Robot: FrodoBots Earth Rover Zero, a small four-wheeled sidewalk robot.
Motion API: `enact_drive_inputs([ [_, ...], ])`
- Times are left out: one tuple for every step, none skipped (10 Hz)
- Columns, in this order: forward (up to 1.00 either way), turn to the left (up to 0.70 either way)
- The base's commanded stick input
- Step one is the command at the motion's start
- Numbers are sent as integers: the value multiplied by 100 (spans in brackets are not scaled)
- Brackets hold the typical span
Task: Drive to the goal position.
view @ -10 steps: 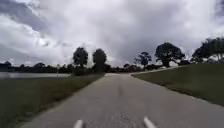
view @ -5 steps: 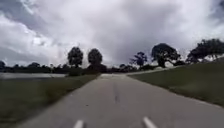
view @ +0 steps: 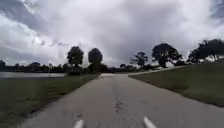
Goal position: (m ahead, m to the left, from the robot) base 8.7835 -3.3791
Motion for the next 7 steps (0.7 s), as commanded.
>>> enact_drive_inputs([
  [70,0],
  [70,0],
  [70,0],
  [70,0],
  [70,0],
  [70,0],
  [70,0],
])
